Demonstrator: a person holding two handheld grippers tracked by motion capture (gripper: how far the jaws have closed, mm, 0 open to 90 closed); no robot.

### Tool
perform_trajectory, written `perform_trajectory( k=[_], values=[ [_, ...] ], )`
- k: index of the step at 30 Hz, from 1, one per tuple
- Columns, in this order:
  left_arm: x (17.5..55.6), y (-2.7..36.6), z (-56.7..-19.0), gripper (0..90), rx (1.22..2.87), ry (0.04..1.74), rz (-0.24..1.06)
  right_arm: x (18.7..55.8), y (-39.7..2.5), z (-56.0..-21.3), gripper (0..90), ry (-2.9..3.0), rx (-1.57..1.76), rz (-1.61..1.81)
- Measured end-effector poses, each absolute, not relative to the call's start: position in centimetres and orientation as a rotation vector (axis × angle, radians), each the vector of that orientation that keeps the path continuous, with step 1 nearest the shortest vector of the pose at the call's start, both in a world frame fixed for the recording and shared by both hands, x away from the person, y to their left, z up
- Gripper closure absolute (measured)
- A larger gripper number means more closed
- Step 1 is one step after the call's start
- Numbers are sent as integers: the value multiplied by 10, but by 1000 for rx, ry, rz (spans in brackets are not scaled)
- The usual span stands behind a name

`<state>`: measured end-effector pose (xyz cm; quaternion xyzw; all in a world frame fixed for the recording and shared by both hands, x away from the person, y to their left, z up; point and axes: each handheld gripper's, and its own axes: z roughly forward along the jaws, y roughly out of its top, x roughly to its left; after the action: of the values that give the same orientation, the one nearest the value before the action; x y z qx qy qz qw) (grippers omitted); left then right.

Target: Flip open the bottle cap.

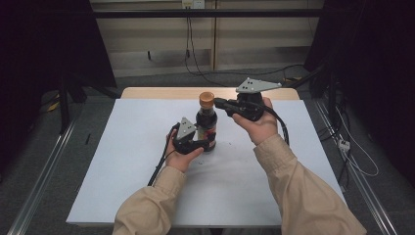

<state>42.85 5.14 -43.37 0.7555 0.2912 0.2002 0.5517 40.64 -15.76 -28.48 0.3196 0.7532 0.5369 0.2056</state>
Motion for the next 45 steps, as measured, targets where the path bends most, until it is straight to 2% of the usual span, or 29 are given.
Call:
perform_trajectory(
  k=[11, 45],
  values=[
    [429, 52, -434, 304, 1786, 687, 470, 409, -156, -288, 900, 2101, 898, 1513],
    [429, 53, -439, 304, 1801, 684, 488, 420, -147, -265, 900, 2084, 845, 1550]
  ],
)
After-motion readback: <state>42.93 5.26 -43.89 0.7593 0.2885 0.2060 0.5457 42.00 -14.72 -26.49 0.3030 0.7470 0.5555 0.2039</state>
